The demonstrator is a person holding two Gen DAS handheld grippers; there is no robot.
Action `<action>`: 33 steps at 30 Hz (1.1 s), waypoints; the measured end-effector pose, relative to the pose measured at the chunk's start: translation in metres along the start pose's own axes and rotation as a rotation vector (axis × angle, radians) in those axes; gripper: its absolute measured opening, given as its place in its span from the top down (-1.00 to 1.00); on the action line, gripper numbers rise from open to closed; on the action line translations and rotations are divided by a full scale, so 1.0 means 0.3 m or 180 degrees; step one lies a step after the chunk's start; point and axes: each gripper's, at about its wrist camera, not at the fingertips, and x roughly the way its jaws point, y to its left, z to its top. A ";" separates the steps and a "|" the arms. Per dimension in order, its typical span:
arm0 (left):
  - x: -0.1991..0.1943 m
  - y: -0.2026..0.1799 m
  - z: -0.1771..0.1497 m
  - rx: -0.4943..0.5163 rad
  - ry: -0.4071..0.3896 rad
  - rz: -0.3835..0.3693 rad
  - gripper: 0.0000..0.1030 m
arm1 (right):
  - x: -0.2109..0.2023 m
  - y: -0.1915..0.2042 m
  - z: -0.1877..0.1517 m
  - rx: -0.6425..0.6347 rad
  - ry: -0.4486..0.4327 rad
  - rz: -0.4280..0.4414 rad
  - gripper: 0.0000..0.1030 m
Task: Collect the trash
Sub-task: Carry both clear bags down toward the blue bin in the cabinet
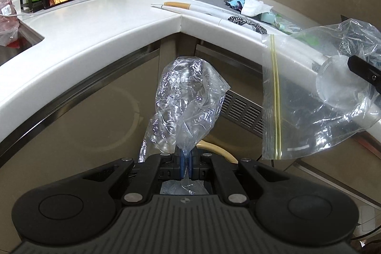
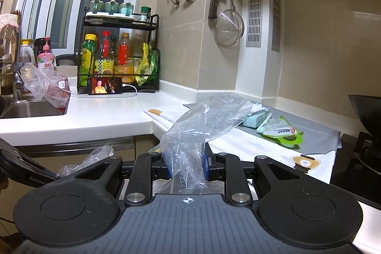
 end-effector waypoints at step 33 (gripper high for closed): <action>0.461 0.085 -0.106 -0.0102 0.1036 0.0031 0.94 | 0.409 0.163 -0.311 -0.0355 0.1753 0.0493 0.51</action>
